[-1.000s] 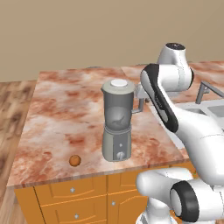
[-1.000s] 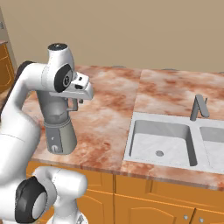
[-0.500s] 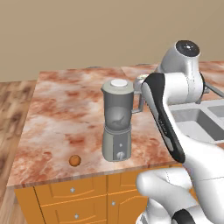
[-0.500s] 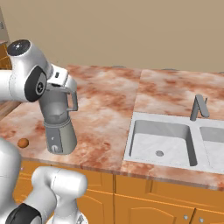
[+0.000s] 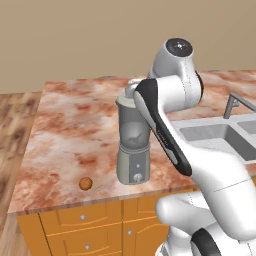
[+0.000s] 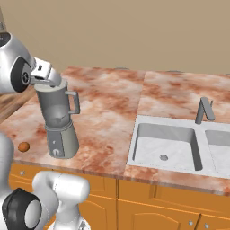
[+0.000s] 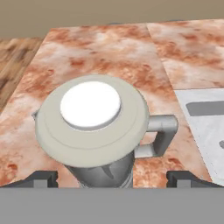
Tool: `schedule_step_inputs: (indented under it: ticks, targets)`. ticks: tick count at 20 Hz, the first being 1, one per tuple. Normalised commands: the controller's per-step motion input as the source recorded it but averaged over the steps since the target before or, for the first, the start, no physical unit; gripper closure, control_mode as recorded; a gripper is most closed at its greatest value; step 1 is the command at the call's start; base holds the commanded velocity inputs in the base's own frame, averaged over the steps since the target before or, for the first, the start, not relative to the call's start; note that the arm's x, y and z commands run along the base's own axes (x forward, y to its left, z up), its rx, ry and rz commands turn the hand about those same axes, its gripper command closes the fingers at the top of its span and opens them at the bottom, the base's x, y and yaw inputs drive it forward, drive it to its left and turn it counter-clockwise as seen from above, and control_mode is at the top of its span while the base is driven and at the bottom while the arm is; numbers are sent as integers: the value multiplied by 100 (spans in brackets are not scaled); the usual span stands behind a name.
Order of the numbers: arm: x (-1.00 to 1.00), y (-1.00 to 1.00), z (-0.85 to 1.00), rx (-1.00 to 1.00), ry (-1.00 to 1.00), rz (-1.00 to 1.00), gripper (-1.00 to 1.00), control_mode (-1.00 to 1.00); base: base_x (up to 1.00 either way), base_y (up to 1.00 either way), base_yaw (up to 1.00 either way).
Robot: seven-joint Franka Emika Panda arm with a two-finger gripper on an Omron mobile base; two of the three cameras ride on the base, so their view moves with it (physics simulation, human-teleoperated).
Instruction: Open the blender lid, put the tangerine in the blender, close the lid, and start the blender.
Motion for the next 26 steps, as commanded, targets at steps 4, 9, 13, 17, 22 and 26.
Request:
schedule_step_inputs:
  ticks: [4, 9, 13, 17, 22, 26]
  targets:
    - [30, 22, -6, 0, 1, 6, -100, -100, 0, 0, 0]
    - [23, 19, -9, 0, 0, 6, -100, -100, 0, 0, 0]
    - [1, 1, -19, 0, 0, 1, -100, -100, 0, 0, 0]
    - [12, -1, -14, 0, 5, 0, -100, -100, 0, 0, 0]
    - [24, 0, -2, 0, 6, 0, -100, -100, 0, 0, 0]
    - [26, 0, 0, 0, 3, 0, -100, -100, 0, 0, 0]
